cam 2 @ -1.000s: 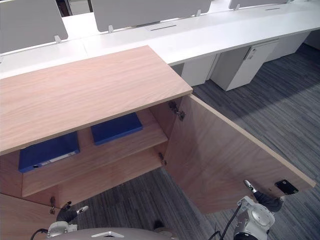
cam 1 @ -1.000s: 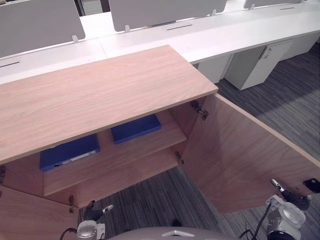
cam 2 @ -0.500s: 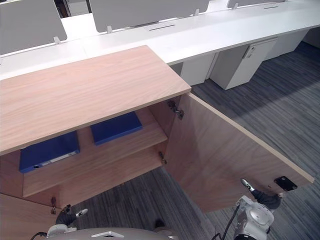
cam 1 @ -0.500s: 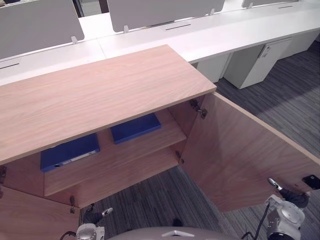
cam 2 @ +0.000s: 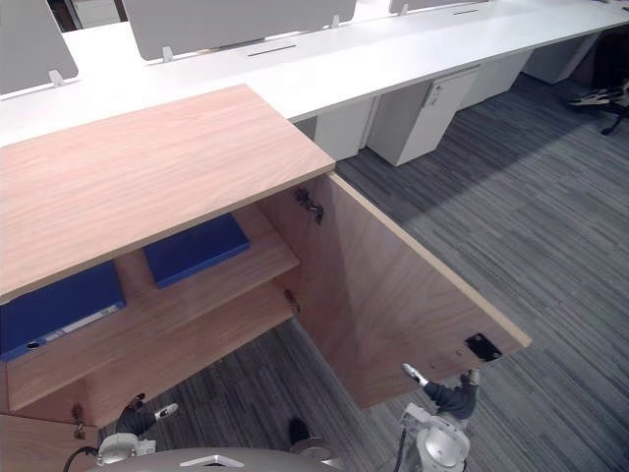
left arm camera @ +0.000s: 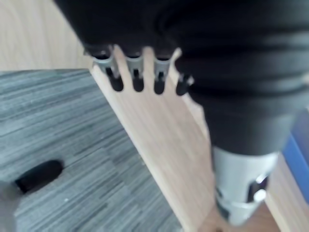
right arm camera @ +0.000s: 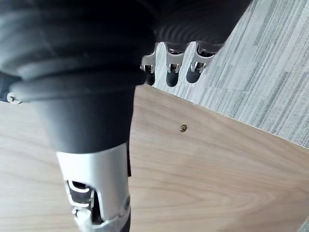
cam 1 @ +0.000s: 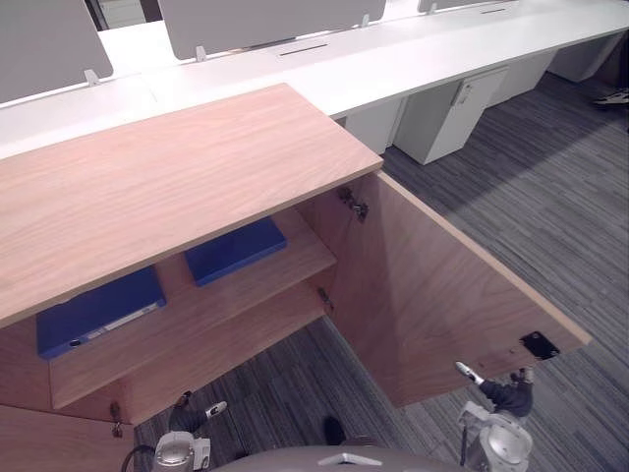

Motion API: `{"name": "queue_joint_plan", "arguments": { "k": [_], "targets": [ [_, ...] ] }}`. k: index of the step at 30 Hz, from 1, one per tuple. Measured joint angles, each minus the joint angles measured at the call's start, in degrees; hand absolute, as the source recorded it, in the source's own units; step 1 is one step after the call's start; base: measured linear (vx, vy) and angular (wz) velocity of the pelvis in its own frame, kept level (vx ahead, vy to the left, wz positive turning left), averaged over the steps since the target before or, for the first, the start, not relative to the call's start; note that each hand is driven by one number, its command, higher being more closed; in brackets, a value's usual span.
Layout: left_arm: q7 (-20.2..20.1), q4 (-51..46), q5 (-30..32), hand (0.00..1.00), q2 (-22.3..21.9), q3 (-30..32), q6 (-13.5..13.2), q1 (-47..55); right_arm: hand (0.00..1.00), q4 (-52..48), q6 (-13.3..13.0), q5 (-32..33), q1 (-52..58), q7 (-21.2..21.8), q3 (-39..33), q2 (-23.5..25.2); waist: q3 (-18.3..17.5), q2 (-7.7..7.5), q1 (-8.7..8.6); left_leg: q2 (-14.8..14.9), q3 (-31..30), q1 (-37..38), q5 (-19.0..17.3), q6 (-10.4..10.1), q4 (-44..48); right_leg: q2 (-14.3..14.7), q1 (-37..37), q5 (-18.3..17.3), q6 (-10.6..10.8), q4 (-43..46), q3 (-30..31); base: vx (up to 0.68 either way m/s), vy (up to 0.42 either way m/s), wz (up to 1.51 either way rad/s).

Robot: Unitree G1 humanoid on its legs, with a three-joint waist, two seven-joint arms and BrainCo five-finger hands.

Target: Walk over to the cabinet, pick up the folder, carry it to the office cabinet, place the folder inside the office cabinet, then close the office cabinet door

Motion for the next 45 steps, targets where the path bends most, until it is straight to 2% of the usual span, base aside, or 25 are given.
{"name": "queue_joint_plan", "arguments": {
  "k": [10, 12, 14, 18, 23, 26, 29, 34, 37, 42, 45],
  "targets": [
    [1.43, 0.02, 0.0, 0.0, -1.04, -1.49, 0.03, 0.12, 0.0, -1.46, -0.41, -2.86, 5.99, 2.8, 6.01, 1.34, 0.25, -0.28, 1.25, 0.22, -0.06, 0.14, 0.14, -0.09, -0.01, 0.09, -0.98, 0.54, -0.76, 1.31, -0.33, -0.04, -0.022, -0.09],
    [1.74, 0.02, 0.06, 0.0, -1.34, -1.66, 0.03, 0.29, 0.0, -1.44, -0.21, -5.56, 6.85, 2.81, 6.48, 1.28, 0.25, -0.33, 1.34, 0.21, -0.09, 0.2, 0.16, -0.07, -0.01, 0.08, -1.02, 0.46, -0.68, 1.57, -0.38, 0.0, 0.0, 0.0],
    [1.74, 0.02, 0.56, 0.0, -1.33, -2.14, 0.02, 0.74, 0.0, -1.13, 0.46, -11.87, 8.04, 2.8, 7.12, 0.63, 0.29, -0.55, 1.38, 0.2, -0.2, 0.36, 0.32, 0.16, -0.01, 0.05, -1.01, 0.29, -0.48, 2.03, -0.58, 0.0, -0.006, 0.02],
    [1.67, 0.01, 2.49, 0.0, -1.25, -3.32, -0.06, 1.27, 0.0, 4.89, 0.82, -20.61, 8.53, 3.28, 11.05, -2.66, 0.57, -1.02, 1.67, 0.15, -0.92, 0.65, 0.36, 0.14, -0.01, -0.06, -0.84, -0.32, -0.24, 2.92, -1.43, -0.02, -0.011, 0.09],
    [1.41, -1.38, 3.75, 0.0, -1.15, -5.25, -1.0, 1.62, 0.0, 15.73, 0.67, -28.0, 7.72, 5.13, 16.45, -5.25, 0.79, -1.79, 3.38, 0.0, -2.66, 0.57, 0.56, 0.1, -0.03, -0.49, -0.78, -1.97, -0.04, 4.33, -3.13, -0.02, -0.007, 0.19],
    [0.8, -2.41, 3.93, 0.0, -1.14, -6.01, -2.01, 2.02, 0.0, 21.59, 0.37, -28.64, 4.6, 5.55, 16.25, -5.92, 0.84, -1.73, 4.23, -0.41, -3.24, 0.51, 0.55, 0.13, -0.04, -0.92, -0.72, -2.35, 0.31, 4.8, -3.54, -0.01, 0.007, 0.12],
    [0.75, -2.37, 3.93, 0.0, -1.13, -6.03, -2.2, 2.01, 0.0, 26.76, 0.52, -28.53, 2.69, 5.26, 14.88, -5.57, 0.84, -1.72, 4.37, -0.69, -3.42, 0.54, 0.4, 0.35, -0.04, -1.17, -0.75, -2.52, 0.22, 5.28, -3.74, 0.01, 0.011, 0.05],
    [0.75, -2.0, 3.93, 0.0, -1.12, -6.04, -2.2, 1.78, 0.0, 36.29, 2.11, -28.41, 0.86, 4.22, 13.82, -4.36, 1.01, -1.47, 4.5, -1.25, -3.57, 0.61, 0.06, 0.86, -0.05, -1.73, -0.65, -2.86, 0.82, 5.82, -3.88, 0.01, 0.006, 0.0],
    [0.75, -1.63, 3.93, 0.0, -1.09, -6.0, -2.2, 1.51, 0.0, 38.92, 3.25, -28.42, 0.31, 3.97, 12.41, -2.77, 1.32, -1.12, 4.5, -1.56, -3.69, 1.0, 0.15, 1.37, -0.05, -1.97, -0.05, -2.98, 1.27, 5.95, -3.93, 0.01, 0.003, 0.01],
    [0.75, -1.0, 3.92, 0.0, -0.98, -5.97, -2.19, 1.0, 0.0, 40.91, 4.35, -28.42, -2.43, 3.77, 10.07, -2.8, 1.45, -1.03, 4.77, -2.04, -4.51, 1.02, 0.07, 1.6, -0.12, -2.53, 0.1, -3.23, 1.55, 6.14, -4.71, 0.0, 0.004, 0.09],
    [0.75, 0.52, 3.9, 0.0, -1.0, -5.93, -2.17, -0.13, 0.0, 41.48, 5.01, -28.42, -4.13, 3.78, 10.05, -2.82, 1.45, -1.04, 5.62, -2.41, -4.99, 1.02, 0.17, 1.74, -0.37, -2.79, 0.3, -3.38, 1.66, 6.22, -5.15, -0.03, -0.002, 0.08]
  ]
}}
